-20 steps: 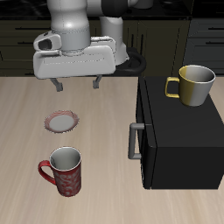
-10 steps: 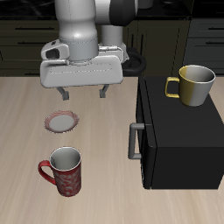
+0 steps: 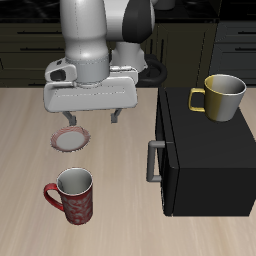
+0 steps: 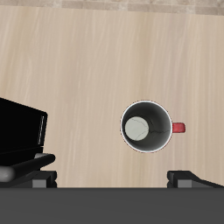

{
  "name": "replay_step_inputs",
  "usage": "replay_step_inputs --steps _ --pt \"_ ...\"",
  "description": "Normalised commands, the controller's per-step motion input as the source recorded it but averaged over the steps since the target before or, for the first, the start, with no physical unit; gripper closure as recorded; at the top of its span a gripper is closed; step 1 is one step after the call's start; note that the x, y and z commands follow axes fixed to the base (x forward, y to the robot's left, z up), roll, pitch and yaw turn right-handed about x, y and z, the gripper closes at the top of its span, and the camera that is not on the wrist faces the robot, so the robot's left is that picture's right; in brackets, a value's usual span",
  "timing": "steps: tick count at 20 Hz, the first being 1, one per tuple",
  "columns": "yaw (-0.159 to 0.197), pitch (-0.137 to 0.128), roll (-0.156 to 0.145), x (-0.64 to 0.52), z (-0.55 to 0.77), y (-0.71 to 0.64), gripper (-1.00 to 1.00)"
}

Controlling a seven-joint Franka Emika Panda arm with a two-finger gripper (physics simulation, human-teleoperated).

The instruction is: Place the red mug on the plate

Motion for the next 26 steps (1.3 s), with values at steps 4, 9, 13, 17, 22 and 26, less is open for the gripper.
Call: replay_step_inputs --steps 4,9,13,17,22,26 --pt "0.007 0.028 -0.007 0.07 -0.29 -0.10 -1.00" --pt "0.009 0.009 0.000 0.05 -0.20 -0.04 -1.00" --pt "0.014 -0.005 0.003 0.04 -0.19 0.00 -1.00" --pt "0.017 -0.007 -0.005 0.09 -0.17 0.01 -1.00" --pt "0.017 -0.008 -0.009 0.10 -0.15 0.04 -1.00" --pt "0.001 -0.005 -0.001 0.08 -0.13 0.01 -1.00"
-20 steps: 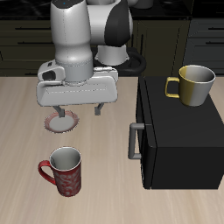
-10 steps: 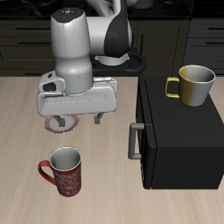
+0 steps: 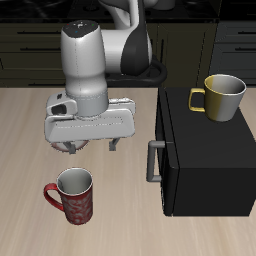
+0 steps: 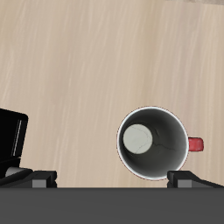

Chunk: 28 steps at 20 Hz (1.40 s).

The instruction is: Place the red mug on the plate

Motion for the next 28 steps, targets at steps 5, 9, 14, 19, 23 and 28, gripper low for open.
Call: replay_step_inputs --steps 5,9,14,19,23,28 --pt "0.003 -0.001 -0.004 0.07 -0.19 -0.02 -1.00" --pt "-0.003 0.011 0.002 0.03 -0.20 0.03 -1.00" --pt "-0.002 0.020 0.000 0.03 -0.22 0.02 -1.00" --pt "0.001 0.020 0.003 0.00 -0.16 0.01 -1.00" --pt "0.018 0.006 -0.006 0.02 -0.11 -0.03 -1.00" --pt "0.019 0.012 -0.011 0.06 -0.14 -0.02 -1.00"
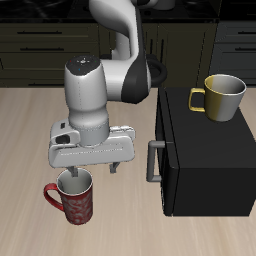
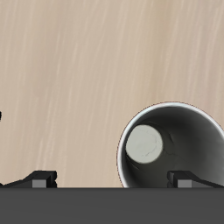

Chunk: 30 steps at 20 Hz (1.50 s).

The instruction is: Place the red mug on the plate

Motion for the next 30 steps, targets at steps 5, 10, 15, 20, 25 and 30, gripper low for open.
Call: replay_step_inputs --steps 5,10,15,20,25,30 --pt "0.016 0.011 -0.001 0.05 -0.12 -0.01 -1.00" --pt "0.020 0.035 -0.005 0.08 -0.20 -0.02 -1.00" --pt "0.002 0.046 0.010 0.05 -0.18 -0.05 1.00" --pt "-0.010 0.042 -0.005 0.01 -0.13 -0.06 1.00" --pt "-0.010 0.006 0.021 -0.10 0.02 0.04 1.00" --pt "-0.005 -0.014 0.007 -0.09 0.09 0.00 1.00"
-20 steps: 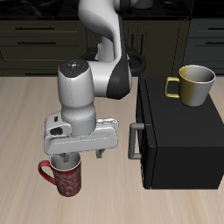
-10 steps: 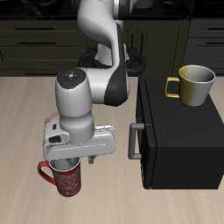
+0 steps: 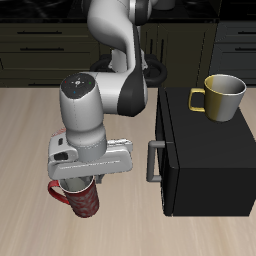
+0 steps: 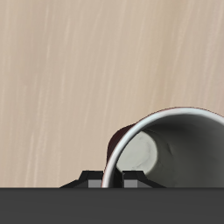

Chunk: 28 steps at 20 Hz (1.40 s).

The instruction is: Place the red mug on the plate

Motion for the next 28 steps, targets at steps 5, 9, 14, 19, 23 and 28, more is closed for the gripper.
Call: replay_step_inputs --steps 5,9,14,19,23,28 --pt "-0.042 -0.019 -0.028 -0.14 0.15 -0.14 1.00" --pt "-0.064 -0.025 -0.008 -0.24 0.16 -0.18 1.00" --pt "-0.027 -0.032 0.020 -0.38 0.09 -0.06 1.00" --pt "-0.028 -0.037 -0.004 -0.35 0.05 -0.09 1.00" --pt "-0.046 -0.037 -0.015 -0.44 0.02 -0.13 1.00" --pt "-0.002 -0.042 -0.052 -0.51 0.08 -0.12 1.00"
